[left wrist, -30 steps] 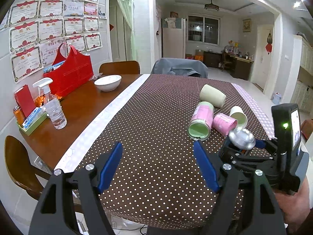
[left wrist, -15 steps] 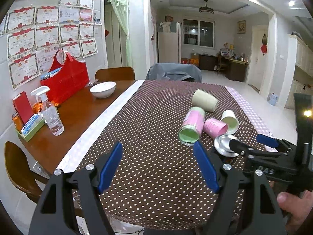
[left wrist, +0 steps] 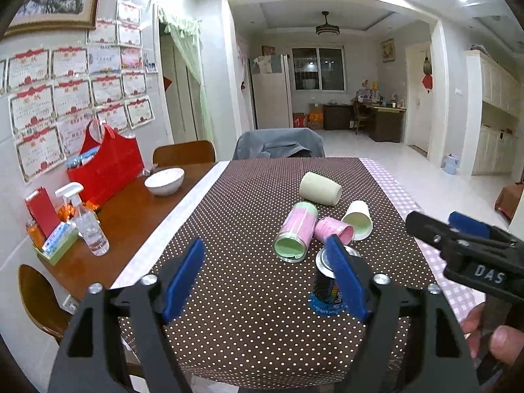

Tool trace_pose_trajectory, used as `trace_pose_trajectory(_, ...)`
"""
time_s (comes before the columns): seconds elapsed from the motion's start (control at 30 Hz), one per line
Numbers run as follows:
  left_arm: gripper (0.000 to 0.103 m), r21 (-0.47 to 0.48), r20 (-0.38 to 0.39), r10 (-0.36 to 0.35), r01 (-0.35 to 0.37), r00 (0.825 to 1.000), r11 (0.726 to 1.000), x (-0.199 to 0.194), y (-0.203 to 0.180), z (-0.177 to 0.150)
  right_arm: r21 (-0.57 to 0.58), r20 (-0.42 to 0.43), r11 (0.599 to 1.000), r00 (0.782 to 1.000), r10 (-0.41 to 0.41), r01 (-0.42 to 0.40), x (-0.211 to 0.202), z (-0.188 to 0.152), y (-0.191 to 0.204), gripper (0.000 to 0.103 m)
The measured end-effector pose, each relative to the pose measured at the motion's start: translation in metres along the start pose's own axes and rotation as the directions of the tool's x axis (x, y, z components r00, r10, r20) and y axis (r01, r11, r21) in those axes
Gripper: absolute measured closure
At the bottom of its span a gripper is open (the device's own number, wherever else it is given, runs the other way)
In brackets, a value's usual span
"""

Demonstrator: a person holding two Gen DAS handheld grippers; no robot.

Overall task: Flip cup upside down
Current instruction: 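Rotate the can with the right tool to stand it on its base, silver lid up, then open the right tool and pull it back from the standing can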

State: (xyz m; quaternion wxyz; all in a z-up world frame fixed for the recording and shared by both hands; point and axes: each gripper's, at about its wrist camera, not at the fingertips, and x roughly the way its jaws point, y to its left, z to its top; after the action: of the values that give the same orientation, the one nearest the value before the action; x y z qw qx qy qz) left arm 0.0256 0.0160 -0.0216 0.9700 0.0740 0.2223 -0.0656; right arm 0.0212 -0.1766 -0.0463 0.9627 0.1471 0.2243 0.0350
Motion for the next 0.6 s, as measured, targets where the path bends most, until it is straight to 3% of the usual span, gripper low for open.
trace_pose_trajectory(0.4, 0.017, 0.042, 0.05, 0.045, -0.047, 0.998, 0.998, -0.025, -0.019, 0.006, 0.0, 0.119, 0.996, 0.989, -0.088, 0.089, -0.047, 0.005, 0.0, 0.006)
trace_pose_trajectory(0.6, 0.017, 0.059, 0.091, 0.062, -0.067, 0.994, 0.996, -0.035, -0.022, 0.004, -0.023, 0.124, 0.994, 0.987, -0.104, 0.107, -0.049, 0.005, 0.007, 0.006)
